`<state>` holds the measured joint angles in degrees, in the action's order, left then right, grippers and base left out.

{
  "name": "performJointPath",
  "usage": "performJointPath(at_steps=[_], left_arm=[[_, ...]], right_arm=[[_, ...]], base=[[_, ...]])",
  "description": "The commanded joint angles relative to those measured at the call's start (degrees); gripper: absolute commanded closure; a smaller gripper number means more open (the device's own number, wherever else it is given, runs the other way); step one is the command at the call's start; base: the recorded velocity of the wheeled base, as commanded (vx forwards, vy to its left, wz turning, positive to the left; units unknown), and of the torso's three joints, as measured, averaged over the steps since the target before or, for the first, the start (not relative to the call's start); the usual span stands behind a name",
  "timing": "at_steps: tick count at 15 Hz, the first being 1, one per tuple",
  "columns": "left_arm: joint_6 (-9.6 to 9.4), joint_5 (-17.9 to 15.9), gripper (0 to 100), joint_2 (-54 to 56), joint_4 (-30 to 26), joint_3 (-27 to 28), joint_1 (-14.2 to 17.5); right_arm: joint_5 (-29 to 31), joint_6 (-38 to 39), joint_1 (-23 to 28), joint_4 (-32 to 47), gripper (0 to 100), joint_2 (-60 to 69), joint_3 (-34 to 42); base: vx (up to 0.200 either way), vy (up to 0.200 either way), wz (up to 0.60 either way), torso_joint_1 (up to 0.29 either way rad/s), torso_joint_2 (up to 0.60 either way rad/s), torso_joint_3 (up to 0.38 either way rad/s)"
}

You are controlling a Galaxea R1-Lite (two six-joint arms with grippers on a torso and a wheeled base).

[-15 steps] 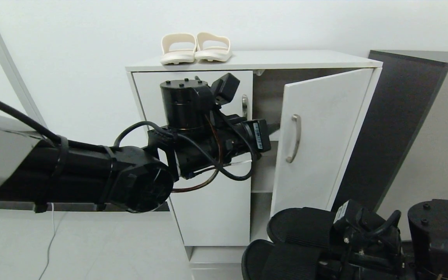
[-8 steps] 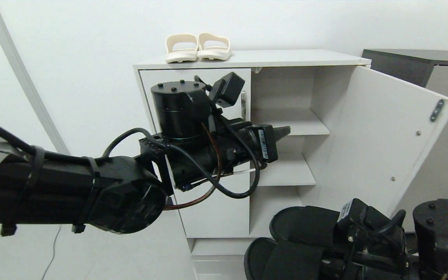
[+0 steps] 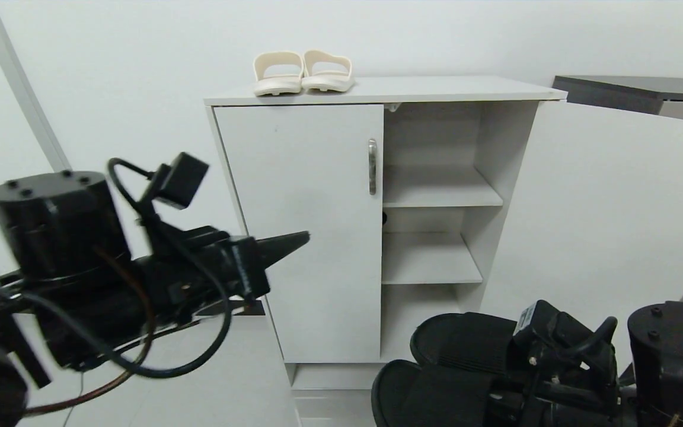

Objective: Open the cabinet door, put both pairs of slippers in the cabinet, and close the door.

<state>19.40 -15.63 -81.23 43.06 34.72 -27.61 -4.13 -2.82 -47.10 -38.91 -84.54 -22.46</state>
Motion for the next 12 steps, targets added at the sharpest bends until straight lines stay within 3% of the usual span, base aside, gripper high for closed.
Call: performJointPath(at_steps=[1,3,6,7,8,9,10,12], left_arm=[[-0.06,0.07,100,17.86,-0.43,-13.98,4.41],[-0.15,0.86,100,28.14,-4.30,-18.99,6.69],[-0.85,3.41,100,42.99,-20.82,-18.28,8.36],[-1.47,4.03,100,45.98,-23.98,-18.28,8.45],[-4.54,6.40,100,53.36,-31.28,-18.63,8.45],[-5.95,7.45,100,55.74,-33.83,-18.55,8.45],[-8.67,11.94,100,60.92,-39.28,-18.46,8.45],[-10.17,18.53,100,63.30,-42.53,-18.99,10.47]], right_arm=[[0.00,0.09,0.17,-0.02,100,-0.36,-0.48],[-0.17,0.27,0.08,-0.20,100,-2.38,-2.07],[0.09,0.27,-0.53,-4.33,100,-5.46,-3.47],[0.18,0.18,-0.71,-5.30,100,-5.72,-3.47],[0.18,0.18,-0.71,-6.18,100,-5.90,-3.38],[0.18,0.18,-0.71,-6.18,100,-5.81,-3.38],[0.18,0.18,-0.71,-6.18,100,-5.90,-3.38],[0.09,0.18,-0.71,-6.18,100,-6.07,-3.21]], base=[[0.000,0.000,0.00,0.000,0.00,0.000],[0.000,0.000,0.00,0.000,0.00,0.000],[0.000,0.000,0.00,0.000,0.00,0.000],[0.000,0.000,0.00,0.000,0.00,0.000],[0.000,0.000,0.00,0.000,0.00,0.000],[0.000,0.000,0.00,0.000,0.00,0.000],[0.000,0.000,0.00,0.000,0.00,0.000],[0.000,0.000,0.00,0.000,0.00,0.000]])
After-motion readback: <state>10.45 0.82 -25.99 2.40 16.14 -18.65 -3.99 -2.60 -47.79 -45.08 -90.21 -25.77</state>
